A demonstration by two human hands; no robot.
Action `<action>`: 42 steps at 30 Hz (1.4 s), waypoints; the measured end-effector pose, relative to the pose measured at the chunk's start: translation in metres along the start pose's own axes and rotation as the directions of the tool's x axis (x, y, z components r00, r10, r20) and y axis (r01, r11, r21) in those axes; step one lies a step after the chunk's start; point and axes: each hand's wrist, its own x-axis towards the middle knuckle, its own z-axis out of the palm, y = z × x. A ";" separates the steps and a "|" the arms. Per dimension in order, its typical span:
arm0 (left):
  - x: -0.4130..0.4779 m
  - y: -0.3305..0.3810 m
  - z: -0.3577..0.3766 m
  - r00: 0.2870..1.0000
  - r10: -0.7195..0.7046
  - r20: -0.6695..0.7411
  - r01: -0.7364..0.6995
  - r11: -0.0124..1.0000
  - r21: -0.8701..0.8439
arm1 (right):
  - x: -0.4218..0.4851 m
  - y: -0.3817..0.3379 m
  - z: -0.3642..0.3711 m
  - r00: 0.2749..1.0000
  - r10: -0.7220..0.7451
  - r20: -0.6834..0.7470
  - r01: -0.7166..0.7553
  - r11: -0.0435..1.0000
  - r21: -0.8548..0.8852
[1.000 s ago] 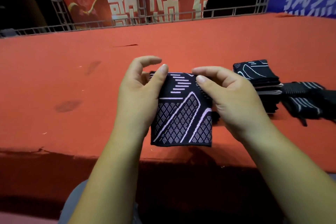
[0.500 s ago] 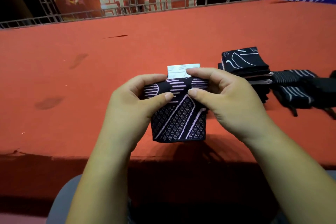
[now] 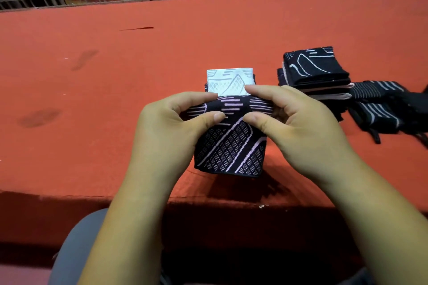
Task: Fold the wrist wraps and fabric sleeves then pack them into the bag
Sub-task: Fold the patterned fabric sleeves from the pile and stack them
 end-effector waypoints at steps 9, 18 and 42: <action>0.000 -0.001 0.003 1.000 0.001 0.000 -0.002 0.998 0.055 | 0.003 0.002 -0.005 0.996 -0.065 0.056 0.073 0.986 -0.148; 0.006 -0.011 -0.004 0.992 0.111 0.054 -0.123 0.934 0.337 | 0.001 0.005 -0.001 0.994 -0.027 0.107 0.043 0.987 -0.154; 0.003 -0.032 0.027 0.934 -0.201 0.294 0.307 0.874 -0.376 | 0.003 0.024 0.004 0.820 0.433 0.376 -0.556 0.760 0.337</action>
